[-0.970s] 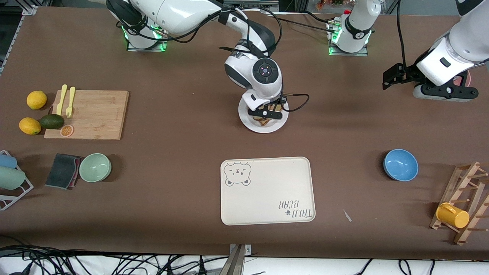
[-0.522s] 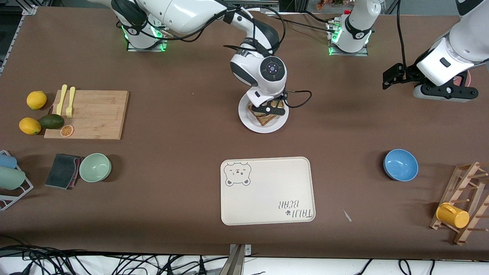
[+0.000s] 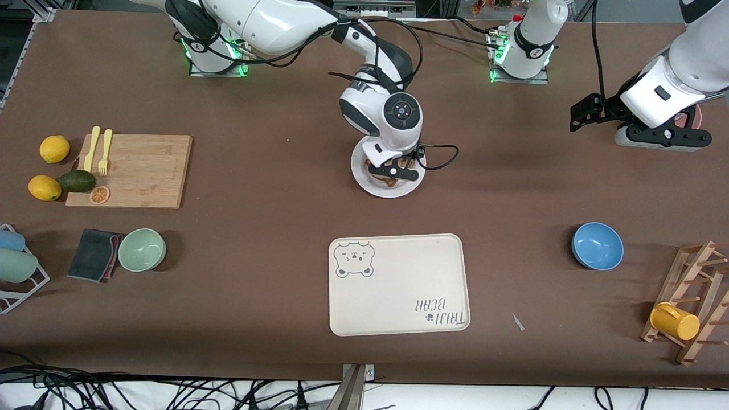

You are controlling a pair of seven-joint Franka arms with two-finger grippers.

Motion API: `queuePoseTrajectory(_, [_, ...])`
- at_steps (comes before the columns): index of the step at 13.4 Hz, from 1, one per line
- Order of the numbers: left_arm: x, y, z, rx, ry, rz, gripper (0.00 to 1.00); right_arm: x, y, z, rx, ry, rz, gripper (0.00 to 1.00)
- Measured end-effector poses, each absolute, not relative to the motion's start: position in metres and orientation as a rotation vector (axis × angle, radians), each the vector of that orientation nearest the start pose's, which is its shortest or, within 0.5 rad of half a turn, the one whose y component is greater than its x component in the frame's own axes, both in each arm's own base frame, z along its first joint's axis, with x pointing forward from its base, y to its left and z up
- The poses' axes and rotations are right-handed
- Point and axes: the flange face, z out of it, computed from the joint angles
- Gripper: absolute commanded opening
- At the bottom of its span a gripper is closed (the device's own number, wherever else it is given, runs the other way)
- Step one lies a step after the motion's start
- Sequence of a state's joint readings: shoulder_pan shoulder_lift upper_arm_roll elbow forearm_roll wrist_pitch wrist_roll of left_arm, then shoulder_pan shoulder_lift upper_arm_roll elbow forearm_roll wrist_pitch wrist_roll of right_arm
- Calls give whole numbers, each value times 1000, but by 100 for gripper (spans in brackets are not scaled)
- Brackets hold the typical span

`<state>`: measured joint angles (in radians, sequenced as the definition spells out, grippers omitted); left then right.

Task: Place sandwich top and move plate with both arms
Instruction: 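Lay the bread slice on the egg toast and open the right gripper, then retract the right gripper while the left gripper reaches the plate rim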

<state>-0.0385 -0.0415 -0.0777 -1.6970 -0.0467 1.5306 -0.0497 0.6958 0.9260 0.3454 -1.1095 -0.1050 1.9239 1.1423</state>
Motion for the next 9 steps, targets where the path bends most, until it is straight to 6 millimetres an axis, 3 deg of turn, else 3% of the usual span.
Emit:
queuePoseTrajectory(2, [529, -68, 585, -3166, 103, 204, 100, 463, 605, 269, -3085, 290, 284, 100])
queuePoseTrajectory(4, [529, -68, 585, -3166, 103, 204, 100, 472, 603, 287, -3071, 300, 242, 100])
queuePoseTrajectory(6, [529, -67, 585, -3166, 102, 204, 100, 495, 582, 326, -3073, 354, 183, 100])
queuePoseTrajectory(9, [529, -67, 585, -3166, 101, 204, 100, 540, 529, 391, -3046, 465, 101, 100])
